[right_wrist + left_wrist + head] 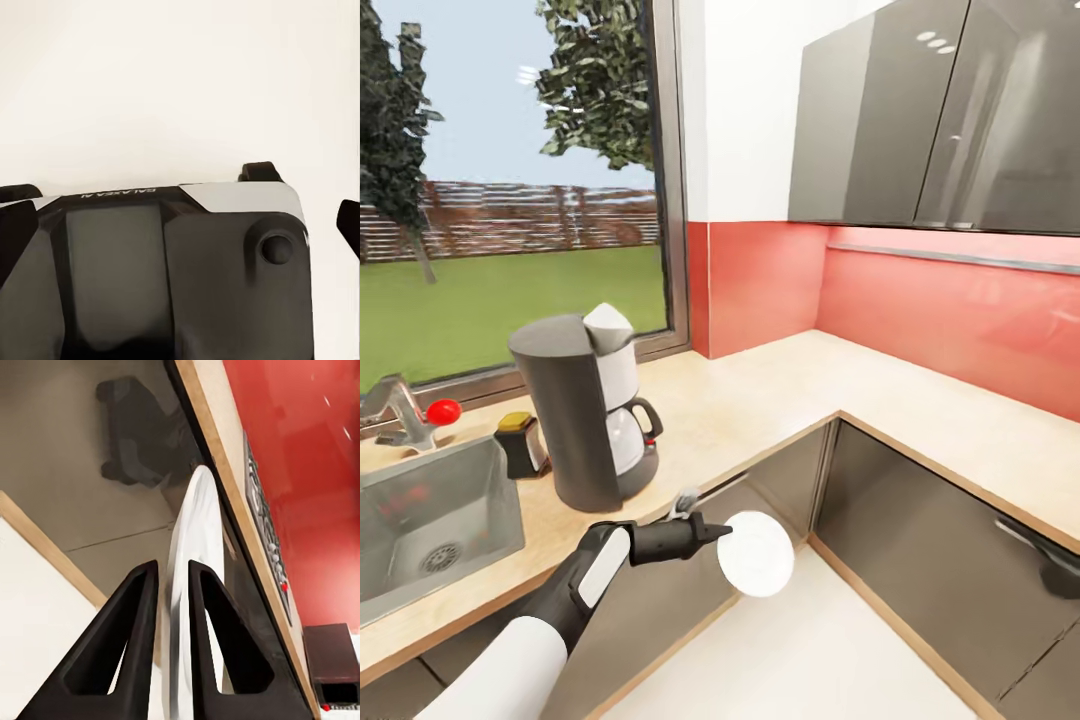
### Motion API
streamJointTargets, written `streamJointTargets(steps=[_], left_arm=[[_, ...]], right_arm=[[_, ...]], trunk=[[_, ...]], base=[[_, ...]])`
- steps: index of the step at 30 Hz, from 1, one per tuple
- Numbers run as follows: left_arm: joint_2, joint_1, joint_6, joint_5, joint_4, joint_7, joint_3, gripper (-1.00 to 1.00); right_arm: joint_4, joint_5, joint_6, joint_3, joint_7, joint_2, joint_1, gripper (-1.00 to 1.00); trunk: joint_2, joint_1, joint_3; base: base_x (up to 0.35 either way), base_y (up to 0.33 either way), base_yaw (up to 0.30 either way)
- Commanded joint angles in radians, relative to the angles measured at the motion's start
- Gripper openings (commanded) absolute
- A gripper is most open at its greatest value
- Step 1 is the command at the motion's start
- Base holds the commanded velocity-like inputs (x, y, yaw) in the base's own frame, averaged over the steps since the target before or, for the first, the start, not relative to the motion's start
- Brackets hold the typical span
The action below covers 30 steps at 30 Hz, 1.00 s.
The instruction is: Set up a coffee station on the kitchen countertop: keep the coffee maker on the countertop, move the bottle of coffee from the kitchen shelf to the counter next to the coffee maker, place a paper coffee filter on top of the coffee maker, put the saucer next to the coffee maker with the coffee cup on the saucer, and place the electric kettle next to the coffee maker.
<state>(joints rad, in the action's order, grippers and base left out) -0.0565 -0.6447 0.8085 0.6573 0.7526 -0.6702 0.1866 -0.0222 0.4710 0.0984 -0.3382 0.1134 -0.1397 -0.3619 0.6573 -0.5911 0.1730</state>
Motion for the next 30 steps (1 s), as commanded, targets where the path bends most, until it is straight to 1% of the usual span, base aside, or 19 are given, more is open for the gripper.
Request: streamJointTargets(steps=[1, 9, 17, 22, 26, 30], left_arm=[[0.0, -0.001, 0.005, 0.002, 0.0, 0.0, 0.0, -1.0], [0.0, -0.001, 0.005, 0.004, 0.003, 0.0, 0.001, -1.0], [0.0, -0.001, 0.005, 0.004, 0.005, 0.0, 0.001, -1.0], [0.0, -0.001, 0.005, 0.005, 0.007, 0.0, 0.001, -1.0], [0.0, 0.012, 0.004, 0.007, 0.011, 0.0, -0.001, -1.0], [0.0, 0.014, 0.004, 0.01, 0.011, 0.0, -0.002, -1.0]], right_arm=[[-0.002, 0.008, 0.006, -0.009, 0.005, 0.0, 0.0, 1.0], [-0.002, 0.007, 0.006, -0.009, 0.004, 0.0, 0.001, 1.0], [-0.002, 0.006, 0.006, -0.009, 0.003, 0.0, 0.001, 1.0], [-0.002, 0.004, 0.006, -0.008, 0.002, 0.005, 0.001, 1.0], [-0.002, 0.004, 0.006, -0.008, 0.001, 0.011, 0.001, 1.0], [-0.002, 0.007, 0.005, -0.008, 0.003, 0.011, 0.001, 1.0]], trunk=[[0.001, -0.001, 0.002], [0.001, -0.001, -0.001], [0.001, -0.001, -0.008], [0.001, -0.001, -0.009], [0.001, -0.001, -0.009], [0.001, -0.001, -0.009]], base=[[0.166, -0.304, 0.277], [0.168, -0.303, 0.276], [0.171, -0.302, 0.214], [0.18, -0.293, 0.036], [0.128, -0.29, 0.002], [0.015, -0.086, 0.0]])
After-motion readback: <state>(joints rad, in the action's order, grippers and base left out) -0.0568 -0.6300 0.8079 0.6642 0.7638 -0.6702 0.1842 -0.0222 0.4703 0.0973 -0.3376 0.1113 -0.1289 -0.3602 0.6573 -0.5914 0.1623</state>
